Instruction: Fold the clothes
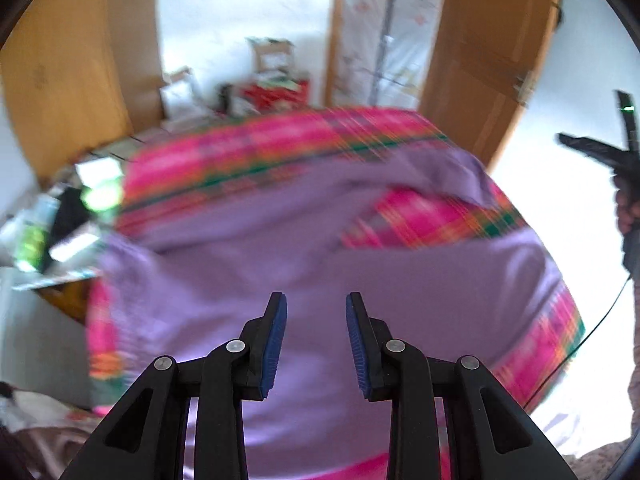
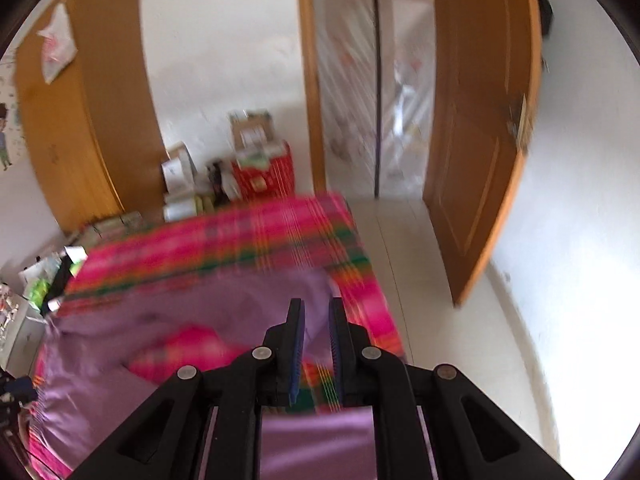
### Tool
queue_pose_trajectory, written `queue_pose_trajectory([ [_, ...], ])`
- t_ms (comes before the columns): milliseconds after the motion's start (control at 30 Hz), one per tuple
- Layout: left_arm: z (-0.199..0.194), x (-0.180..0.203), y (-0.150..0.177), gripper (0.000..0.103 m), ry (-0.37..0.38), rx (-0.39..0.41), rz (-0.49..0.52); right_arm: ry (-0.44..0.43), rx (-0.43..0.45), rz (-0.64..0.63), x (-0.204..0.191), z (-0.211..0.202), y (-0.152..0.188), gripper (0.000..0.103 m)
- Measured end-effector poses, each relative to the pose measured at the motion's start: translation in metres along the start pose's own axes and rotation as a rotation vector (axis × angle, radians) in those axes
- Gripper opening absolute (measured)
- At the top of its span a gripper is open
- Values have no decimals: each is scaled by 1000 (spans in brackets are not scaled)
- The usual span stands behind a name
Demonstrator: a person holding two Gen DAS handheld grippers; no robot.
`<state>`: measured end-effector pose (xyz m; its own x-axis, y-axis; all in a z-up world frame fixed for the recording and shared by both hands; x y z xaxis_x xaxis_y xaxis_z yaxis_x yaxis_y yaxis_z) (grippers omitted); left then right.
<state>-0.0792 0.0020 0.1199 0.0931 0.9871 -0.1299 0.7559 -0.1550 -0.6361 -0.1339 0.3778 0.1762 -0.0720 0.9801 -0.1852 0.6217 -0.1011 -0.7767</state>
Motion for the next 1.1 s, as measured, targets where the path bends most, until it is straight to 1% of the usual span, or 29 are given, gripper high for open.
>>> queue_pose_trajectory([
  [33,-2,-12,-10,32,-8,14,4,-6,18,-25,-9,-5,-17,15],
  [100,-2,-37,-32,32,-57,24,-11,-30,43,-65,-30,-9,-52,21],
  [167,2,-58,-51,32,-120,12,-3,-51,64,-91,-49,-9,-81,24],
  [233,10,-75,-66,32,-189,-13,43,-94,76,-122,-71,-2,-104,27],
  [267,17,-82,-71,32,-217,-26,71,-111,67,-142,-81,5,-113,33],
  [300,24,-90,-76,32,-241,-41,100,-130,47,-172,-91,16,-119,35],
  [367,43,-106,-85,32,-292,-67,148,-172,-11,-223,-111,47,-121,35],
  [400,54,-113,-87,32,-305,-80,153,-191,-44,-244,-119,63,-121,35],
  [467,77,-124,-87,32,-287,-116,157,-223,-97,-272,-132,99,-112,35],
  [533,103,-132,-80,32,-264,-144,172,-266,-156,-293,-144,137,-96,35],
  [600,122,-129,-68,32,-233,-167,223,-299,-218,-322,-152,168,-74,35],
  [667,145,-125,-52,32,-229,-199,294,-319,-279,-357,-158,195,-49,35],
  [767,171,-121,-35,32,-180,-238,344,-356,-367,-397,-168,231,-19,36],
  [833,182,-117,-26,32,-135,-247,363,-396,-410,-416,-174,247,-3,37],
  [933,195,-109,-17,32,-97,-242,401,-426,-454,-487,-185,263,17,40],
  [1000,202,-106,-13,32,-95,-244,415,-438,-474,-543,-191,269,28,40],
  [1100,208,-110,-13,32,-126,-224,412,-472,-488,-588,-197,268,36,40],
])
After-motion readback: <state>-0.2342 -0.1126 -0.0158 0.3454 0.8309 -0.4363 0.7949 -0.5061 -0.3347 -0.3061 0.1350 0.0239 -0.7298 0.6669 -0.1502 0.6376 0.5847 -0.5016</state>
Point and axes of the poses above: each gripper's, at about its wrist camera, not at the fingertips, and z roughly the way its jaws point, x to its right, y to its underside, the point moved 6 cm from there along z, roughly the way its jaws point, and after that the axes turned 13 degrees about -y, right-handed, at the moved point
